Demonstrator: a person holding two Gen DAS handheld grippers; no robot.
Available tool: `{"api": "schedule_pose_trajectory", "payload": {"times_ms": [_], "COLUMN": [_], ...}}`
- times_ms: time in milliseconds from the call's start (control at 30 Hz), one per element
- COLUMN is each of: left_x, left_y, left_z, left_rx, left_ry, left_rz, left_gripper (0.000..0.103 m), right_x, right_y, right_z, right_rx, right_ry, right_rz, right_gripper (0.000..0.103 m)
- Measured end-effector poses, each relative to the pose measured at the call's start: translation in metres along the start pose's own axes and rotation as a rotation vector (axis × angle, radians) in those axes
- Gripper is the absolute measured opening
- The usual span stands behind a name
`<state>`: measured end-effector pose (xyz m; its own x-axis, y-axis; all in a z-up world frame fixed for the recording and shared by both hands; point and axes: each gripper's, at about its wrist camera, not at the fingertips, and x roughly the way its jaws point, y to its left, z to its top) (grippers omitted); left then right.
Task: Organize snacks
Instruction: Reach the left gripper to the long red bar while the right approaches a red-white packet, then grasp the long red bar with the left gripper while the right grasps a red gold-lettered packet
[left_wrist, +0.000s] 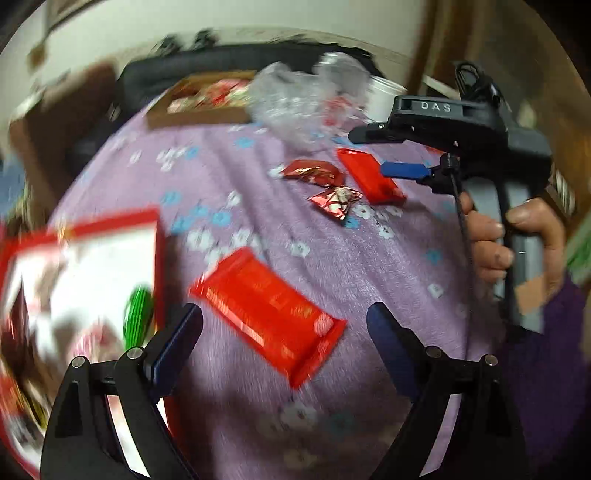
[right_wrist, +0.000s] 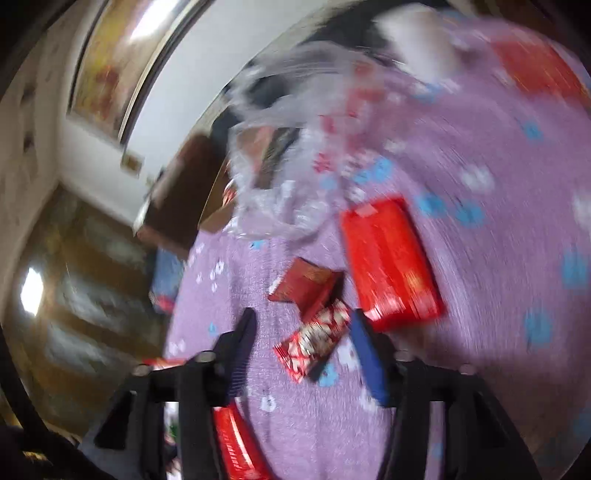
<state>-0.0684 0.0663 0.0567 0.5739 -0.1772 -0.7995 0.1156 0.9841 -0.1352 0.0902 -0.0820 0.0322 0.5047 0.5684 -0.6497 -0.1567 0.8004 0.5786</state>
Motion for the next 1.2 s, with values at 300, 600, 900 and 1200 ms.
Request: {"api": "schedule_pose_trajectory", "payload": {"times_ms": [300,600,900,1200], "left_x": [0.038,0.056,0.093,0.087], "left_y": [-0.001,0.005,-0.024,-0.04], "left_z": [-0.009,0.011,0.024,0.025], "left_rx": [-0.246,-0.352,-0.028,0.102], "left_ry": [0.218,0.224,0.199,0.184], "left_rz": [0.022,0.1,0.148,0.015], "left_gripper": [0.091,0.092,0.103,0.103], "right_x": [0.065,0.094,0.044,-0.004], "right_y": [0.055,0.047,0.009,-0.042], "right_z": [0.025,0.015,-0.011,-0.028], "right_rx": [-0.499,-0.43,-0.217,-0.12], "right_ry": [0.148,0.159,0.2,0.182], "right_rz": [-0.249,-0.263,-0.25,-0.146], "right_gripper": [0.073,0.037,0.035,0.032]}}
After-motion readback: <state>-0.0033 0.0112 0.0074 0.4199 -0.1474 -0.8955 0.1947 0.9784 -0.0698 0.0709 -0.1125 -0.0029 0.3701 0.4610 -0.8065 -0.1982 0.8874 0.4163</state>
